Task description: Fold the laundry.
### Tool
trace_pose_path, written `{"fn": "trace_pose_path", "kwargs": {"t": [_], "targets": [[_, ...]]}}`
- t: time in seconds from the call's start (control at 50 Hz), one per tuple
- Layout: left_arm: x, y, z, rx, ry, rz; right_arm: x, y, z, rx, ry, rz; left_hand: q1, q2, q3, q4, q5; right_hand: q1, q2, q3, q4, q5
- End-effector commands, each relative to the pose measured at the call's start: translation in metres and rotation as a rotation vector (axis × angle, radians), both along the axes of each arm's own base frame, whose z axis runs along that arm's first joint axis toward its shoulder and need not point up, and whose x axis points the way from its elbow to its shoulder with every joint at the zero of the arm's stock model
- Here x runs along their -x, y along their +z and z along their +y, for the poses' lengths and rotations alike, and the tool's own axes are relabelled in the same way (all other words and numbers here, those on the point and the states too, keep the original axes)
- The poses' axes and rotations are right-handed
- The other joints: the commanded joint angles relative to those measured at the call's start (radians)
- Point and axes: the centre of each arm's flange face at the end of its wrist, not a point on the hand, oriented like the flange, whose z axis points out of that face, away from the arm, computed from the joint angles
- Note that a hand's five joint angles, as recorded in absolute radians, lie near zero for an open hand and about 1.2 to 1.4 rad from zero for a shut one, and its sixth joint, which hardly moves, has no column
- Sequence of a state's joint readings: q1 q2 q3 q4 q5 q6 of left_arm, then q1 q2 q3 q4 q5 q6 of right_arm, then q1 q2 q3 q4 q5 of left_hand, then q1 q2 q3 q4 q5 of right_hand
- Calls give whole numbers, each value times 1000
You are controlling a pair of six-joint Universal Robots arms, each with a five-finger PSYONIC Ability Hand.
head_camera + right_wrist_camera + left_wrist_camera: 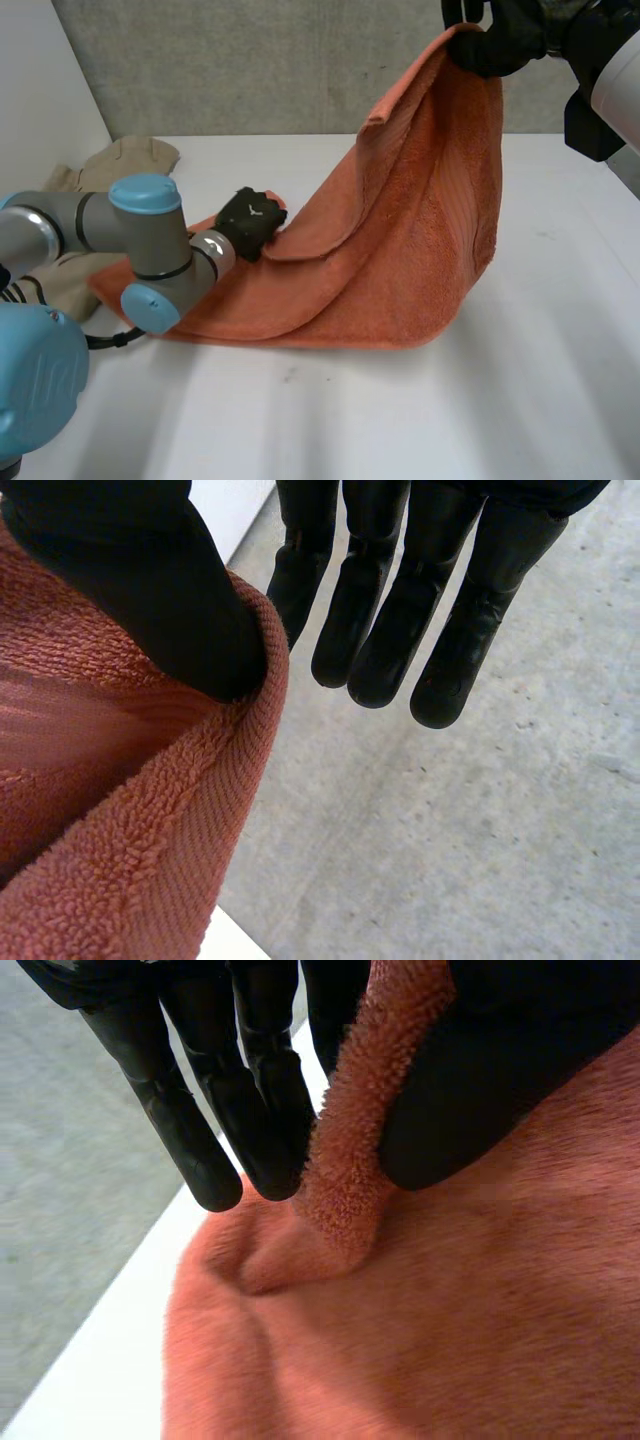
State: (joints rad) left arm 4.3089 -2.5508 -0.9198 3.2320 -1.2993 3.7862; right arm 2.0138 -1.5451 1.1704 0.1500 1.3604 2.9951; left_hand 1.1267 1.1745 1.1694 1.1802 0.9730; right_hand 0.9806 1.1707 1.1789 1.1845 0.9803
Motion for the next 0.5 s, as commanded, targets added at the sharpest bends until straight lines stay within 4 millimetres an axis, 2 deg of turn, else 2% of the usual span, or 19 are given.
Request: {"fn": "trace_pose_path", "kwargs": {"t": [0.02,0.06,0.12,0.14,0.16,0.18,0.2,0.24,0.26,0.34,0.4,0.42,0.5], "targets": [[-1,31,-29,178,152,55,20,-3,-26,-9,-99,0,270,222,227,216,249,416,226,217,212,241],[0,42,-35,227,173,80,27,-4,-39,-12,-138,-5,270,222,227,216,249,416,226,217,212,241],[2,77,-46,339,199,139,34,-16,-66,-47,-182,-10,270,222,227,216,249,416,226,217,212,241],[3,106,-50,416,211,183,35,-22,-87,-68,-209,-36,270,222,227,216,249,416,226,217,212,241],[3,124,-50,456,216,206,36,-20,-93,-65,-217,-54,270,222,227,216,249,416,226,217,212,241],[3,137,-51,487,220,224,36,-15,-110,-48,-238,-108,270,222,227,216,249,416,226,217,212,241],[-1,169,-50,558,237,267,35,-11,-115,-35,-241,-133,270,222,227,216,249,416,226,217,212,241],[-5,201,-46,627,257,315,35,-6,-127,-13,-251,-185,270,222,227,216,249,416,226,217,212,241],[-7,224,-41,675,268,353,35,1,-138,26,-256,-232,270,222,227,216,249,416,226,217,212,241],[-16,261,-27,732,307,439,35,19,-157,141,-244,-328,270,222,227,216,249,416,226,217,212,241],[-23,274,-15,724,335,472,34,27,-162,209,-223,-368,270,222,227,216,249,416,226,217,212,241],[-29,283,-5,719,352,491,34,27,-163,218,-221,-376,270,222,227,216,249,416,226,217,212,241],[-40,286,20,686,357,493,39,17,-169,196,-209,-382,270,222,227,216,249,416,226,217,212,241]]}}
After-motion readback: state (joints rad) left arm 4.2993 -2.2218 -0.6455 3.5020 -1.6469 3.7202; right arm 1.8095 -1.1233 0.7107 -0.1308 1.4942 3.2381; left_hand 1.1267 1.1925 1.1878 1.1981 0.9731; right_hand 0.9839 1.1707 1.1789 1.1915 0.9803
